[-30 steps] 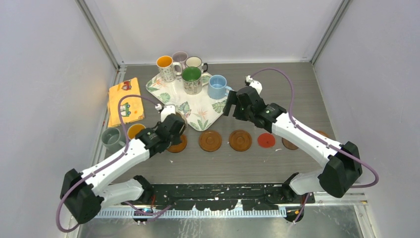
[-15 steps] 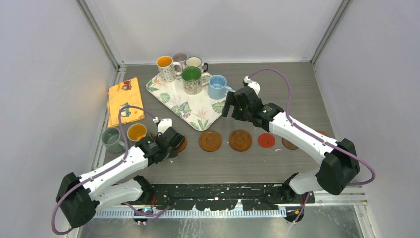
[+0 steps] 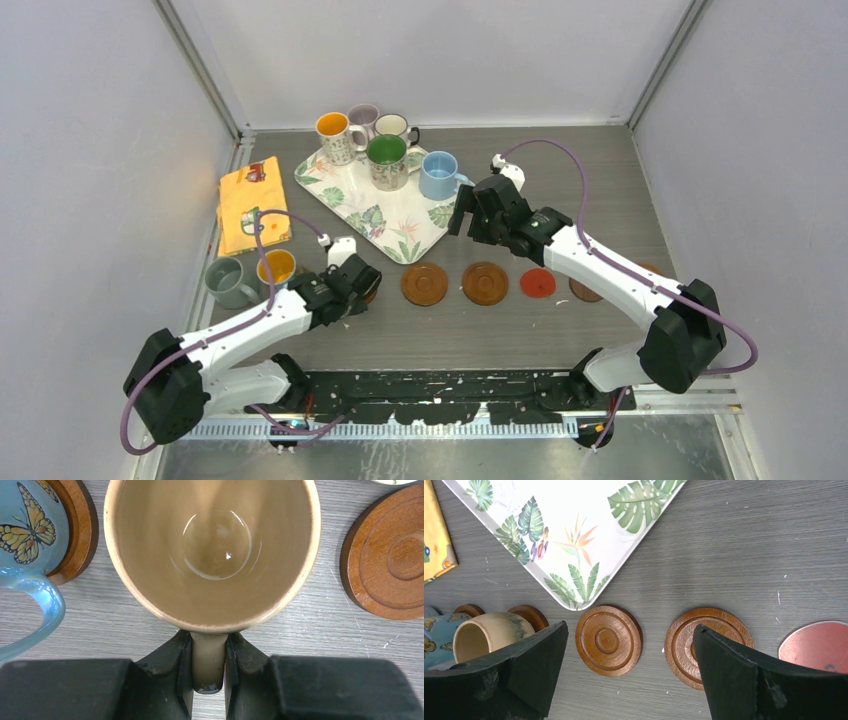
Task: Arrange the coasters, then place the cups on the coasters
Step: Place the cup on the coaster.
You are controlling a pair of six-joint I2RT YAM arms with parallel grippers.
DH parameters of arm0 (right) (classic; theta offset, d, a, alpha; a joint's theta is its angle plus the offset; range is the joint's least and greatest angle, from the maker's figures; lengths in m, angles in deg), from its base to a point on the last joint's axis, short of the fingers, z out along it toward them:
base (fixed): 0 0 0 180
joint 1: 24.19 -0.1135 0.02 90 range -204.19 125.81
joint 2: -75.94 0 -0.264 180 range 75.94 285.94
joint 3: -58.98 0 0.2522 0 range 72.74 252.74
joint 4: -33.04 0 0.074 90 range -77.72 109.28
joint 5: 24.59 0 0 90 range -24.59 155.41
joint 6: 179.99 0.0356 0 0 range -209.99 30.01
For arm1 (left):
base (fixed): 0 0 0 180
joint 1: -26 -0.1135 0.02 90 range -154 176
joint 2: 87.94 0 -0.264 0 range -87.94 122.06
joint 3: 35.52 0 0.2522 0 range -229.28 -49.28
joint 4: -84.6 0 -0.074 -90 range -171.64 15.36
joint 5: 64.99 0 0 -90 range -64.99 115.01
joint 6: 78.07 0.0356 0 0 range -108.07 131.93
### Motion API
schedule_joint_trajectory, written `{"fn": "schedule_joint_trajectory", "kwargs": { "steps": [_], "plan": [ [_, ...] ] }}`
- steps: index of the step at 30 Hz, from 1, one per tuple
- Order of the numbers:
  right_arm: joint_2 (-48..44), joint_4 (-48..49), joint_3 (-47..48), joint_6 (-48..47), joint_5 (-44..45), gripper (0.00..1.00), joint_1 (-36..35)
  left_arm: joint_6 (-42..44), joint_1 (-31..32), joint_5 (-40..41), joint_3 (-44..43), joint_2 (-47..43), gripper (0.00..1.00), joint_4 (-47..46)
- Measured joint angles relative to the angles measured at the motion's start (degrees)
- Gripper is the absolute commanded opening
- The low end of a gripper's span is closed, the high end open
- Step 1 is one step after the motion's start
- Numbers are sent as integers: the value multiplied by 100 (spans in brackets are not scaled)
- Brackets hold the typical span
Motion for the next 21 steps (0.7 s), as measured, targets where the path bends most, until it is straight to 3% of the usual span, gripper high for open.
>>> {"fn": "schedule_joint_trajectory", "kwargs": {
  "steps": [4, 11, 21],
  "plan": [
    [0, 0, 0, 0, 0, 100, 0, -46, 4, 4, 26, -7, 1, -4],
    [0, 0, 0, 2, -9, 100, 0, -118, 4, 22, 166, -127, 11, -138],
    [0, 0, 0, 7, -42, 100, 0, -149, 4, 20, 164, -205, 12, 4]
  ]
}}
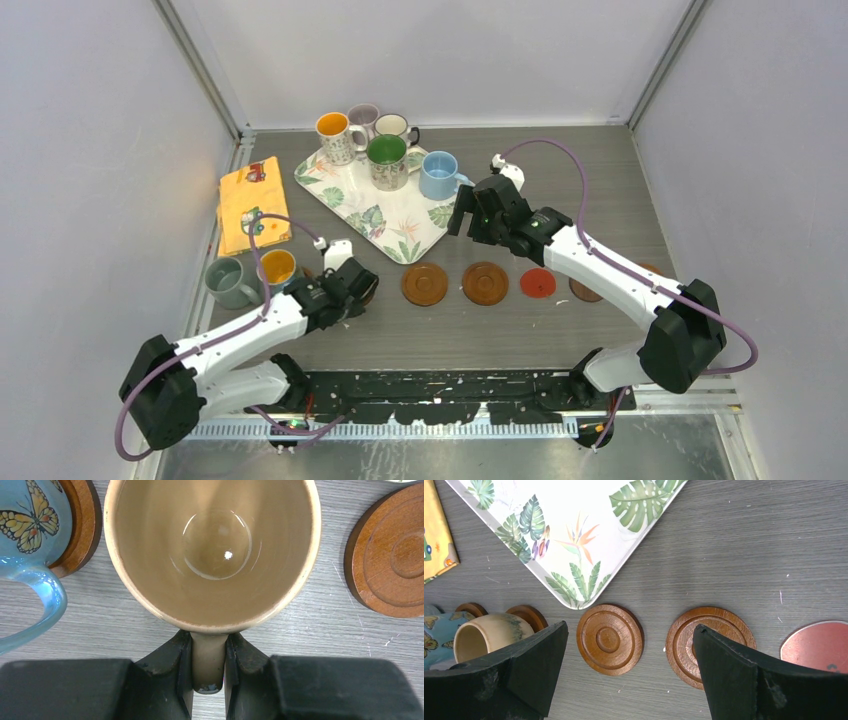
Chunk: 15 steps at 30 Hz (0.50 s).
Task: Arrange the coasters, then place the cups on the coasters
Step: Place the cup on the coaster.
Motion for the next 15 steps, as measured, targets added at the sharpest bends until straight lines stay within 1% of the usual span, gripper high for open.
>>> {"fn": "schedule_joint_trajectory", "kwargs": {
  "steps": [6, 8, 15],
  "plan": [
    [0, 2, 0, 15, -2, 100, 0, 0, 0, -4, -15, -76, 13, 210],
    [0, 2, 0, 17, -2, 100, 0, 2, 0, -2, -20, -125, 17, 286],
    [0, 7, -2, 28, -4, 100, 0, 2, 0, 2, -26, -221, 25, 472]
  ]
}}
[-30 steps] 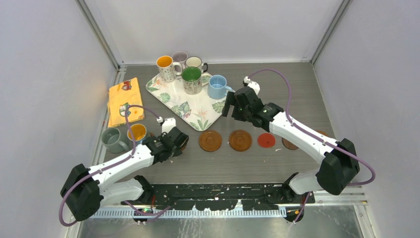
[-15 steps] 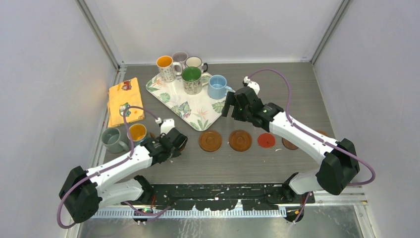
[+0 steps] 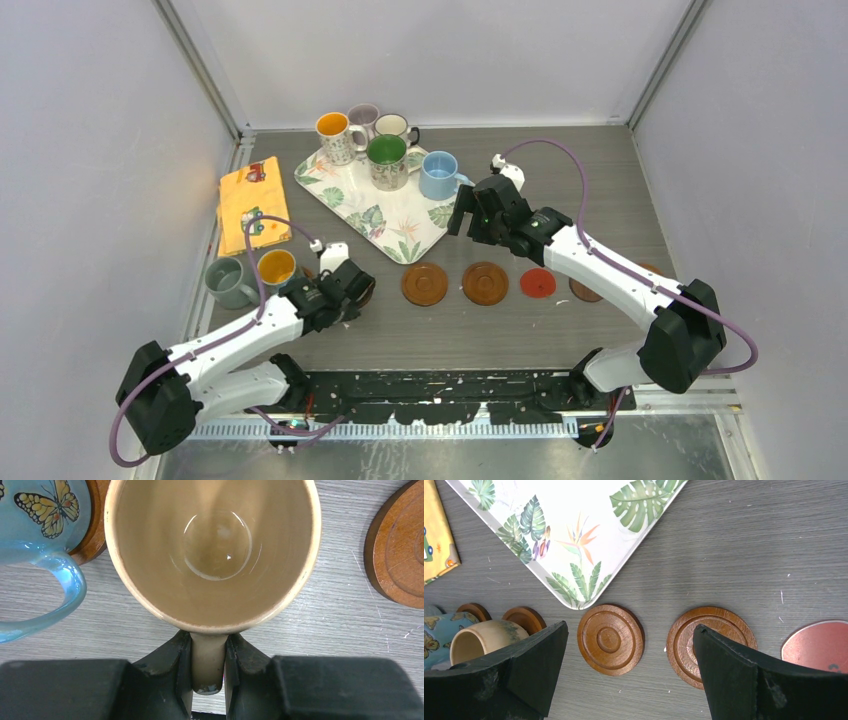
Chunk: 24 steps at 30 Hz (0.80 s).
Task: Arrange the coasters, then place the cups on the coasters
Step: Place the cup on the coaster.
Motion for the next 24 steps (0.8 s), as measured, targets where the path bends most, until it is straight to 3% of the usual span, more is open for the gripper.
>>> {"fn": "schedule_joint_trajectory", "kwargs": {
  "steps": [5, 16, 24],
  "plan": [
    [0, 0, 0, 9, 0, 100, 0, 0, 0, 39, -57, 0, 32, 37],
    [0, 2, 0, 9, 0, 100, 0, 2, 0, 149, -195, -4, 60, 35],
    [2, 2, 0, 9, -2, 100, 0, 2, 11, 216, -321, -144, 75, 140]
  ]
}}
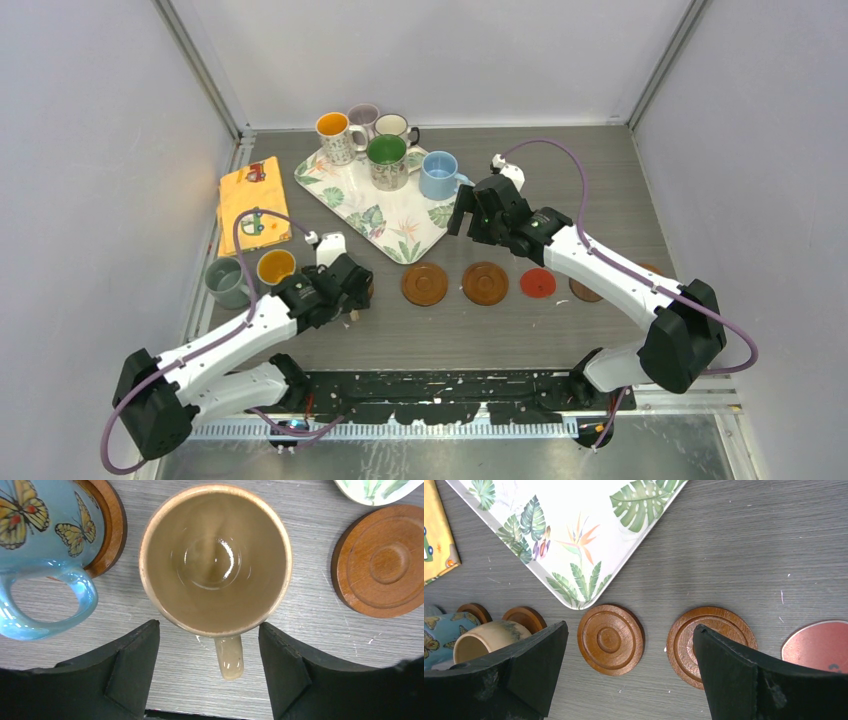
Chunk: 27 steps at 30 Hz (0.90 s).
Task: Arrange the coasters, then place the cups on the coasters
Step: Place the cup on the coaster, then pick up the cup from the tray.
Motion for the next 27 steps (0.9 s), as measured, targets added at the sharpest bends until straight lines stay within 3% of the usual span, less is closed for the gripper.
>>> {"fn": "schedule_joint_trajectory", "kwargs": {
  "steps": [16, 20, 22, 27],
  "plan": [
    [105, 11, 13, -4, -13, 100, 0, 42, 0, 114, -188, -282, 87, 162],
    [153, -31, 151, -4, 17, 100, 0, 105, 0, 114, -393, -350, 92, 212],
    [245, -33, 297, -4, 72, 100, 0, 203, 0, 103, -601, -350, 100, 232],
    [529, -59, 693, 4, 310, 100, 0, 402, 0, 13, -964, -350, 100, 212]
  ]
}}
